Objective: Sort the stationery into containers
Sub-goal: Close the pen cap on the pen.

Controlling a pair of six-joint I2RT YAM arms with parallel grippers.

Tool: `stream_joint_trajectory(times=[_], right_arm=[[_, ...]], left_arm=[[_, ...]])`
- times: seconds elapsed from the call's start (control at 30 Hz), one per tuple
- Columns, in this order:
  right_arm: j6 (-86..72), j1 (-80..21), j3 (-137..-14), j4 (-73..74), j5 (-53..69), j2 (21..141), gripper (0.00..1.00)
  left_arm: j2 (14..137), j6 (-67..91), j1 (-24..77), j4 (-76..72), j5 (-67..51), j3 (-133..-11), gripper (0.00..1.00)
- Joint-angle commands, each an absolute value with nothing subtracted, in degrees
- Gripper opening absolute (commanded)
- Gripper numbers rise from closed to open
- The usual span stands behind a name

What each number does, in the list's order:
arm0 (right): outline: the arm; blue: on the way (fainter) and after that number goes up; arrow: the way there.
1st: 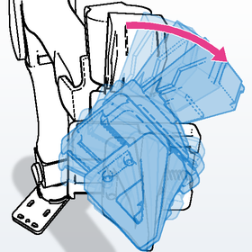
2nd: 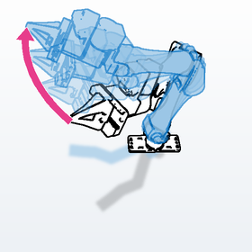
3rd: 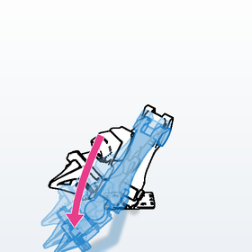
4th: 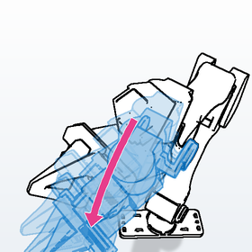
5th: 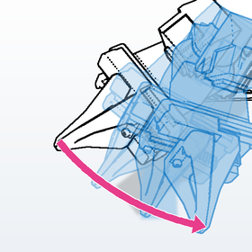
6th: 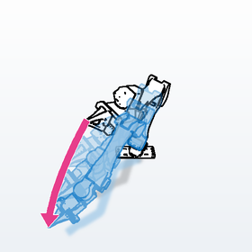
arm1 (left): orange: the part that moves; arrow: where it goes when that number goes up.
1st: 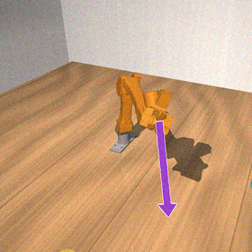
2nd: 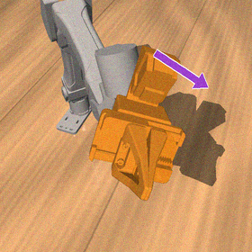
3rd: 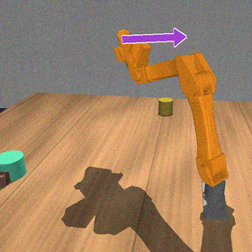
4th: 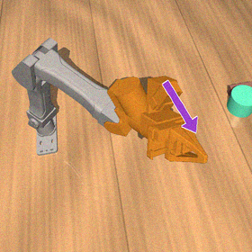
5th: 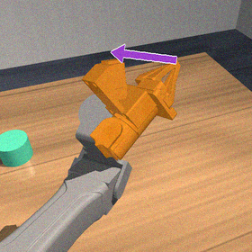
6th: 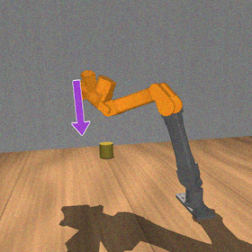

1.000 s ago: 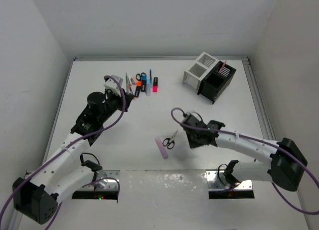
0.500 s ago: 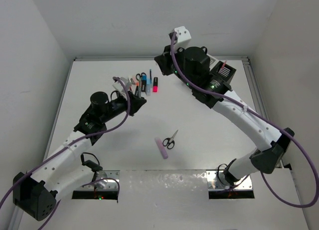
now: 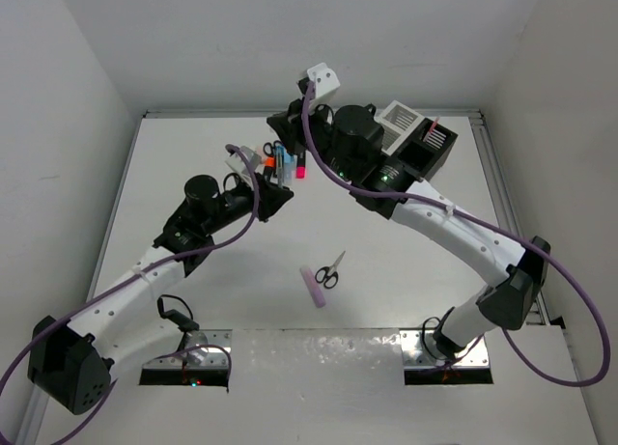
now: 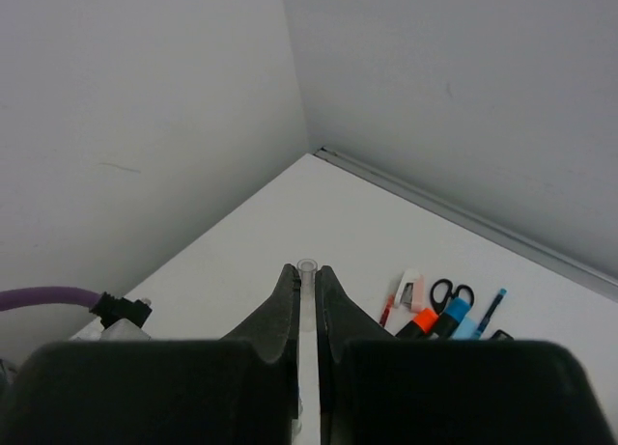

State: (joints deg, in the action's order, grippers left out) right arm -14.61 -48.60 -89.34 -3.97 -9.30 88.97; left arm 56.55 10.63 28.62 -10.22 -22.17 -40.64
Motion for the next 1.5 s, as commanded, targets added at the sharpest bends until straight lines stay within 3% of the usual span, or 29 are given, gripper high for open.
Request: stream_joint_trajectory(times=[0.0,0.63,1.47], right_arm=[[-14.06,-49.13,-87.02,-8.69,-9.84,86.05,0.00],[-12.57,-51.94,-78.14,-11.59,-12.92,77.26,0.00],[-11.60,-52.47,-72.42,-16.44,-19.07,77.69,0.00]], left_arm=[[56.86,12.74,29.27,-14.50,-21.53,-41.66,0.00],[60.38,14.06,32.25,-14.85,-18.46,-43.59,0.00],[59.59,11.78,35.24,-11.60,-17.31,-45.00,0.00]])
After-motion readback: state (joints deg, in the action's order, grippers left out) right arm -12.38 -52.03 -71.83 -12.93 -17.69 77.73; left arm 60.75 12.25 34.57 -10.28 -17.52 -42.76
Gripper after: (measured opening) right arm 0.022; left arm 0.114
